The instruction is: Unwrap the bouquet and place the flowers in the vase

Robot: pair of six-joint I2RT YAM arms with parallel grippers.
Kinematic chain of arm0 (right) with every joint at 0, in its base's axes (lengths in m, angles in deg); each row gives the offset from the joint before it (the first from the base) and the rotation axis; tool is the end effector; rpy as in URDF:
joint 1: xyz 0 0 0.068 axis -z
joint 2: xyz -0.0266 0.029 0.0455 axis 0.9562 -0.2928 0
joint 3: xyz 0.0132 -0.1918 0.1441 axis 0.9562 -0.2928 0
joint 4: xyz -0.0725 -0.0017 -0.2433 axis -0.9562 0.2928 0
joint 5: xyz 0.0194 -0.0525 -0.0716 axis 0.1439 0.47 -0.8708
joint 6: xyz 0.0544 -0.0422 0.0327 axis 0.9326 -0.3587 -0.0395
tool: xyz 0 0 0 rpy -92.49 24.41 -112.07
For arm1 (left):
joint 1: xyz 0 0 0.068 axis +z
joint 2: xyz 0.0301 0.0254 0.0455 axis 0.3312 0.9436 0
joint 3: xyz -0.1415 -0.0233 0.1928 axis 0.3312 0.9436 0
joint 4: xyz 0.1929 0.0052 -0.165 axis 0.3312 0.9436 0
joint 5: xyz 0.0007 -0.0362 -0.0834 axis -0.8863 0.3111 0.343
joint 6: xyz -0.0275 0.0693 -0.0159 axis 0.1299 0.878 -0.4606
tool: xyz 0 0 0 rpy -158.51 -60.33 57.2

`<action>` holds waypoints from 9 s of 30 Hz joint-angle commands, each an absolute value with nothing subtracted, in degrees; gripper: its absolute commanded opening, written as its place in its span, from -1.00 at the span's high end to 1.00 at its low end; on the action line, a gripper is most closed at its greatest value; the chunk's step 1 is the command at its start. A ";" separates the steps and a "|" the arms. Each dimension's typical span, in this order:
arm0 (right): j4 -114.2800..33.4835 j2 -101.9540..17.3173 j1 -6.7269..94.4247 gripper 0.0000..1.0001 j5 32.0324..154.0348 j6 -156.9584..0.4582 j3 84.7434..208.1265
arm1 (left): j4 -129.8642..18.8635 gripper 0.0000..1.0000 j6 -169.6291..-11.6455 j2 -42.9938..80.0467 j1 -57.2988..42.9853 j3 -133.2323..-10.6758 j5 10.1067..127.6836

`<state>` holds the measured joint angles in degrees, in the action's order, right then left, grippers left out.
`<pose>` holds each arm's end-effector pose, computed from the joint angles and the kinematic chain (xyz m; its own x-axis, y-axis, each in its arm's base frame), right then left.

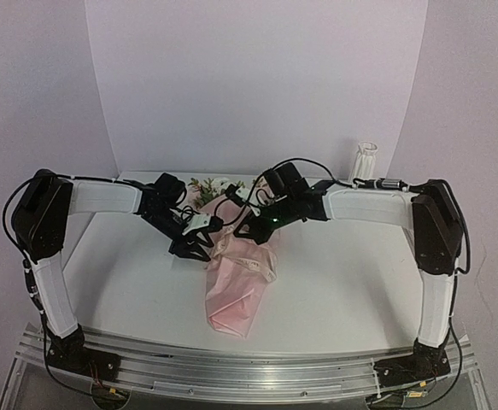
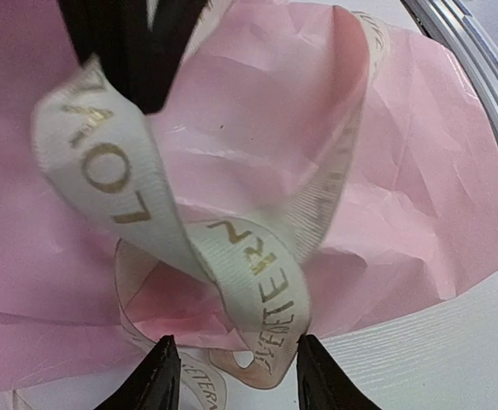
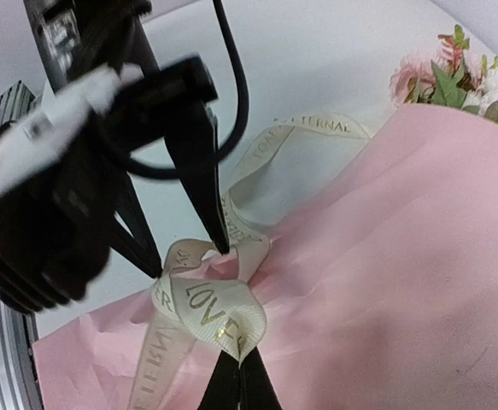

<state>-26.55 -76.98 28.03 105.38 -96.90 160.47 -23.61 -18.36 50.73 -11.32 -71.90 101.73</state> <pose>0.3109 0.3416 0.1831 -0.2762 -0.5480 -0.7896 -0.9241 0.3772 0.0615 0.2954 -0.2246 0.1328 0.1589 0.6698 -0.7253 0.9852 -0.1552 0.0725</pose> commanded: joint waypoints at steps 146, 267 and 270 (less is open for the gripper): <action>-15.87 -73.68 39.37 -0.06 85.94 -43.82 140.87 | -33.04 0.24 -34.14 47.56 -7.59 -65.65 95.04; -8.14 -103.30 24.52 1.00 75.56 -52.04 192.90 | -58.94 -0.36 -103.93 18.97 -4.86 -38.26 80.09; -8.12 -100.63 24.53 1.00 75.10 -52.49 192.00 | -59.25 -0.36 -103.38 19.08 -4.84 -38.37 80.65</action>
<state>-7.96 -104.72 24.34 76.60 -50.89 191.42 -57.52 -104.46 18.55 -5.06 -36.80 79.94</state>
